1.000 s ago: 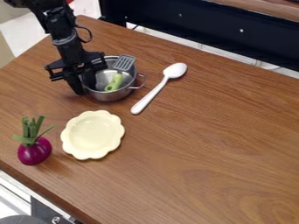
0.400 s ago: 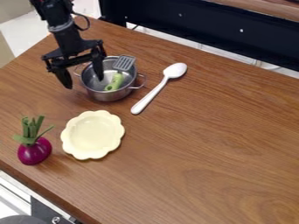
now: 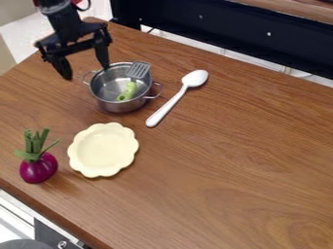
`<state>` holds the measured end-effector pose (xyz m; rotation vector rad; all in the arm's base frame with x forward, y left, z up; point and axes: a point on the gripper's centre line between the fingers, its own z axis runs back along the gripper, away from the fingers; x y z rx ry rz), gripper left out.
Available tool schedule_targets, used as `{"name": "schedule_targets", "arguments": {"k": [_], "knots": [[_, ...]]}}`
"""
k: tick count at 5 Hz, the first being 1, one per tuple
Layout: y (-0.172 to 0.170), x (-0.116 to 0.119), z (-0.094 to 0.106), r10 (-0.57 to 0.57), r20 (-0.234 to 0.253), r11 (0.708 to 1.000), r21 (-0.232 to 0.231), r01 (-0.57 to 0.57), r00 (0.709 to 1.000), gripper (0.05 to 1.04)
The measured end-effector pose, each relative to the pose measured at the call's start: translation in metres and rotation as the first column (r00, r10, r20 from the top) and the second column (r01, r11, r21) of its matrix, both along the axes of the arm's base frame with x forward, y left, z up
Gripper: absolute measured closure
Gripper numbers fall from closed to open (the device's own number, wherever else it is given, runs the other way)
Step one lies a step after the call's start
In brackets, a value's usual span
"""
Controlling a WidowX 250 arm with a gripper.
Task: Move the silver pot from the middle of the table to the upper side of it
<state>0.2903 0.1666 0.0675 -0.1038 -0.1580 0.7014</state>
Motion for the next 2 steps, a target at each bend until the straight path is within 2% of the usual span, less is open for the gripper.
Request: {"name": "schedule_targets", "arguments": {"k": [1, 2], "knots": [[-0.02, -0.001, 0.002, -0.077, -0.029, 0.994, 0.079, 0.079, 0.997, 0.087], [-0.043, 0.001, 0.0, -0.137, -0.085, 0.985, 0.09, 0.145, 0.987, 0.087]]}}
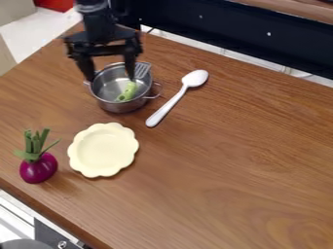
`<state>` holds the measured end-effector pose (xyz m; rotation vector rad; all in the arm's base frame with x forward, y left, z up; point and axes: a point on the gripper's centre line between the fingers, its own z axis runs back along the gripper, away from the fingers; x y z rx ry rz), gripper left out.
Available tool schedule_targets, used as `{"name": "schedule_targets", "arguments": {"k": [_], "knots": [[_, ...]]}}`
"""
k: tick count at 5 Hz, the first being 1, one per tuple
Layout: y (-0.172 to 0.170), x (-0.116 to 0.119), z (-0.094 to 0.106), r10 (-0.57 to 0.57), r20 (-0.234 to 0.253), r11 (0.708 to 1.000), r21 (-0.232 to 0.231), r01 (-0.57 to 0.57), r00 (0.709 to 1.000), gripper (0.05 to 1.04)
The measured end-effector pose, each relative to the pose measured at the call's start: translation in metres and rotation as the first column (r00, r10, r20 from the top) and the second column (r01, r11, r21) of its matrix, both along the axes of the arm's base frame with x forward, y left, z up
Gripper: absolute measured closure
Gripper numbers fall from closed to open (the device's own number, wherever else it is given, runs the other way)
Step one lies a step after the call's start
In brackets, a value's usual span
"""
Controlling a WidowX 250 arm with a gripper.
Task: Move the silver pot from the middle of the table to the upper side of it
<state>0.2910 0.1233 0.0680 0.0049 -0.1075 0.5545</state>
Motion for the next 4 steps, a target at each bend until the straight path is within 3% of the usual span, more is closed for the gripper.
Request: {"name": "schedule_targets", "arguments": {"k": [1, 3, 4], "knots": [[-0.02, -0.001, -0.008, -0.097, -0.014, 0.995, 0.016, 0.097, 0.995, 0.087], [-0.059, 0.012, -0.003, -0.299, -0.008, 0.953, 0.047, 0.299, 0.954, 0.087], [-0.066, 0.02, 0.004, -0.309, 0.006, 0.95, 0.046, 0.309, 0.951, 0.087]]}}
